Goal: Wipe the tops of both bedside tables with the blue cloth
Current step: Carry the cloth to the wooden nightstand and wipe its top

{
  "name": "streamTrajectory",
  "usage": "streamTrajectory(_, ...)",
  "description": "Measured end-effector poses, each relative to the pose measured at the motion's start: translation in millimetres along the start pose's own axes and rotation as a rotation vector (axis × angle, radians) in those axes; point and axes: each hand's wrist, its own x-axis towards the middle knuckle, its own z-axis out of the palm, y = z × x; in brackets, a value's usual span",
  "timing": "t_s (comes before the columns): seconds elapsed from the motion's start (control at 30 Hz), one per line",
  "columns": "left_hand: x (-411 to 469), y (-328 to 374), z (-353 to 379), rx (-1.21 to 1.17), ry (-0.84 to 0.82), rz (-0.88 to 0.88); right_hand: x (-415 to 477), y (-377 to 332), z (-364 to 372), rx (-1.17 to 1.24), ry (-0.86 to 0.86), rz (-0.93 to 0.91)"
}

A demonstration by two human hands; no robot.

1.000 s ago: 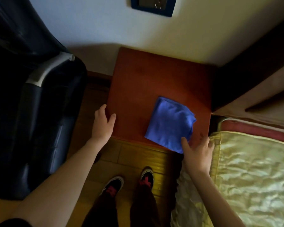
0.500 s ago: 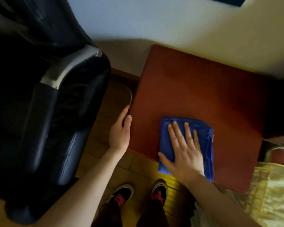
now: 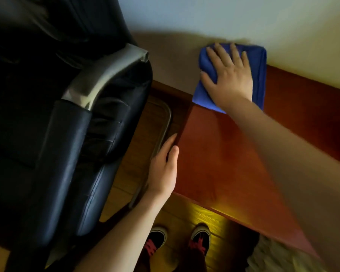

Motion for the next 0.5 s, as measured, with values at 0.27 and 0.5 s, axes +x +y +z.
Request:
streamTrajectory(0.27, -1, 7, -3, -0.015, -0.002, -0.098, -259, -57, 10, 0.021, -0.197, -0.116)
streamTrajectory(0.5, 1, 0, -4, 0.162, -0.037, -0.004, -66, -7, 4, 0.082, 0.017, -0.027)
